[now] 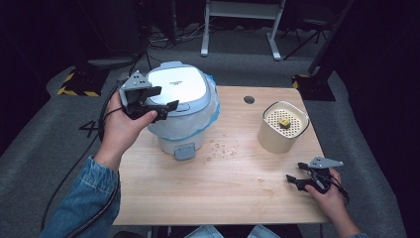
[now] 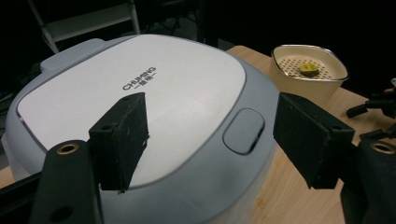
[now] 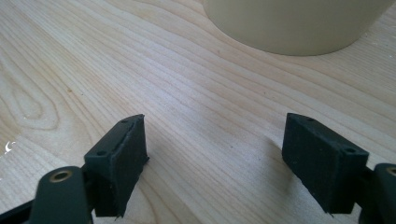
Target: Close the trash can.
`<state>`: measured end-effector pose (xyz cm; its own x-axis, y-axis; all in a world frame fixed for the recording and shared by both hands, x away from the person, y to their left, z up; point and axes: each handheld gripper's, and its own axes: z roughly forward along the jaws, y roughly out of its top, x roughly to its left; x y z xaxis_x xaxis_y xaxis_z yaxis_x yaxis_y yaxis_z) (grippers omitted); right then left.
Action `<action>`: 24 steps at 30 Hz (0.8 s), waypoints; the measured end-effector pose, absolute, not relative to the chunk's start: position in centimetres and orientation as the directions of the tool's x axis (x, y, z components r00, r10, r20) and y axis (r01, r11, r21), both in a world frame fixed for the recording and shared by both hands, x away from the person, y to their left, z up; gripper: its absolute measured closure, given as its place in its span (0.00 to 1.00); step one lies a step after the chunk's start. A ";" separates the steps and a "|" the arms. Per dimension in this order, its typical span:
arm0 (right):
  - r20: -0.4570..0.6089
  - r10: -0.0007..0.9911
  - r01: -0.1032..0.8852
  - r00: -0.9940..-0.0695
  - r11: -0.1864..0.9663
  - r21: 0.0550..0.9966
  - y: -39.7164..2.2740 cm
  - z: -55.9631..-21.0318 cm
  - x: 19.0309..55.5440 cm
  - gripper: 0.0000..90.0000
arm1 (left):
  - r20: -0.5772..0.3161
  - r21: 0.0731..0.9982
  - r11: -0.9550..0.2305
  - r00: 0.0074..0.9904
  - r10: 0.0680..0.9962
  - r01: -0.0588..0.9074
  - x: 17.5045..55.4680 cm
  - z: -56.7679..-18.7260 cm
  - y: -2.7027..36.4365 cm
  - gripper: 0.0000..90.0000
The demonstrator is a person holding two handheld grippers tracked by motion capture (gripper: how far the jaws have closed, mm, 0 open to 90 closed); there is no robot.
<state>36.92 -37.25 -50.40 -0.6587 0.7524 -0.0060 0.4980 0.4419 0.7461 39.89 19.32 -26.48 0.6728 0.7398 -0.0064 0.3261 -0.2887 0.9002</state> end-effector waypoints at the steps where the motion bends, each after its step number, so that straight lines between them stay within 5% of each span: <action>1: -0.006 0.752 0.498 -0.659 0.442 0.746 -37.3 -50.4 36.9 0.25 | -0.006 0.900 -0.290 0.676 0.737 0.325 39.5 -26.4 19.4 0.30; 24: -0.006 0.752 0.498 -0.659 0.442 0.746 -37.3 -50.4 36.9 0.25 | -0.017 0.892 -0.280 0.646 0.763 0.354 34.0 -30.8 23.0 0.30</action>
